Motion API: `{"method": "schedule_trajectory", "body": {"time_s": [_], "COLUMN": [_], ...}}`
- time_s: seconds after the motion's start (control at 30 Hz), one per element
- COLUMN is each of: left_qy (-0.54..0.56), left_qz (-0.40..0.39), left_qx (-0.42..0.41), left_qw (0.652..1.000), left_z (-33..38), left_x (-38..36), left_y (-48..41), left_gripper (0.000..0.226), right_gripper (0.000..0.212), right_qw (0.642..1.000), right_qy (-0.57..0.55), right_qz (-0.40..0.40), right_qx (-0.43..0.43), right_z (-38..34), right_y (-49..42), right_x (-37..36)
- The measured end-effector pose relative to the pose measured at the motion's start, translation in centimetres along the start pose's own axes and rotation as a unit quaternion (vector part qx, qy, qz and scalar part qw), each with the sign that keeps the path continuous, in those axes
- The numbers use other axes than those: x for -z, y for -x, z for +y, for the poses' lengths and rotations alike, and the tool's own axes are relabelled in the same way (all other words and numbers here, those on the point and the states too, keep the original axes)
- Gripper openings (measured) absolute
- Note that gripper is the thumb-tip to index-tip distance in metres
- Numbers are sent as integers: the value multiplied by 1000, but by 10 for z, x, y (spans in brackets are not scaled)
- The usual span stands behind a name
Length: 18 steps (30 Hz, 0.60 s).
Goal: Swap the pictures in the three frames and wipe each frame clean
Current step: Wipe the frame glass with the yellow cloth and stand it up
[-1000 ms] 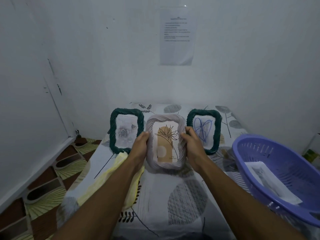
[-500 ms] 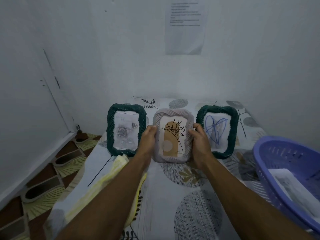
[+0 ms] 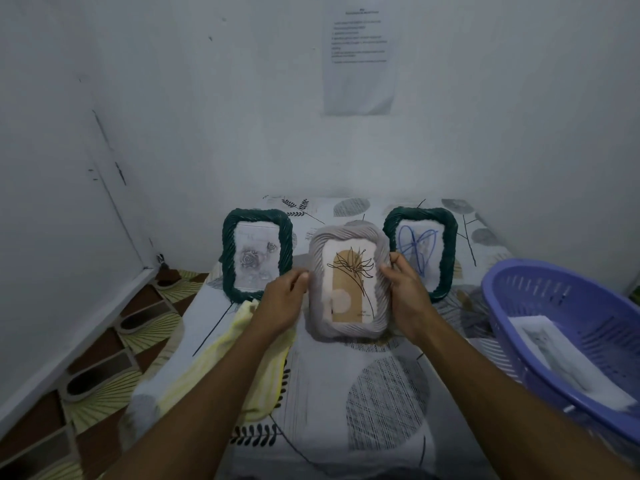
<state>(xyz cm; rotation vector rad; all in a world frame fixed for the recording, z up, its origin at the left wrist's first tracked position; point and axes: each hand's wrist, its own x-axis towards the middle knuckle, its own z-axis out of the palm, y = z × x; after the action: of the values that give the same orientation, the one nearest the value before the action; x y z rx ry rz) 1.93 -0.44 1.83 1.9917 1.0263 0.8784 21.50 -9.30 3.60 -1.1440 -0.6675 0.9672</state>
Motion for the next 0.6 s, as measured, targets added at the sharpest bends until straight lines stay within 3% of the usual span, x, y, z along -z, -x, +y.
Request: {"method": "schedule_trajectory", "body": {"time_s": [0.07, 0.13, 0.2, 0.27, 0.3, 0.37, 0.43, 0.47, 0.6], "left_qy": [-172, -317, -465, -527, -526, -444, -264, -183, -52], "left_qz": [26, 28, -35, -101, -109, -73, -8, 21, 96], "left_qx": [-70, -99, -75, -41, -38, -64, -97, -117, -192], "left_qw": [982, 943, 882, 843, 842, 891, 960, 976, 975], "left_z": [-8, -13, -16, -20, -21, -23, -19, -13, 22], "left_x": [11, 20, 28, 30, 31, 31, 31, 30, 17], "left_y": [15, 29, 39, 48, 50, 54, 58, 59, 65], "left_gripper": [25, 28, 37, 34, 30, 25, 31, 33, 25], "right_gripper": [19, 23, 25, 25, 24, 23, 21, 21, 12], "right_qw": [1000, 999, 999, 999, 998, 998, 998, 997, 997], "right_qy": [-16, -17, -16, -12, -12, -11, -3, -1, -5], "right_qz": [13, 30, 44, 50, 52, 58, 65, 68, 75], "right_qx": [-9, -11, -13, -14, -17, -18, -20, -21, -28], "right_z": [-3, -6, -7, -8, -8, -7, -6, -5, -2], "right_y": [11, 20, 28, 36, 40, 44, 46, 46, 46], "right_x": [1, 1, -1, -4, -5, -7, -7, -8, -16]}}
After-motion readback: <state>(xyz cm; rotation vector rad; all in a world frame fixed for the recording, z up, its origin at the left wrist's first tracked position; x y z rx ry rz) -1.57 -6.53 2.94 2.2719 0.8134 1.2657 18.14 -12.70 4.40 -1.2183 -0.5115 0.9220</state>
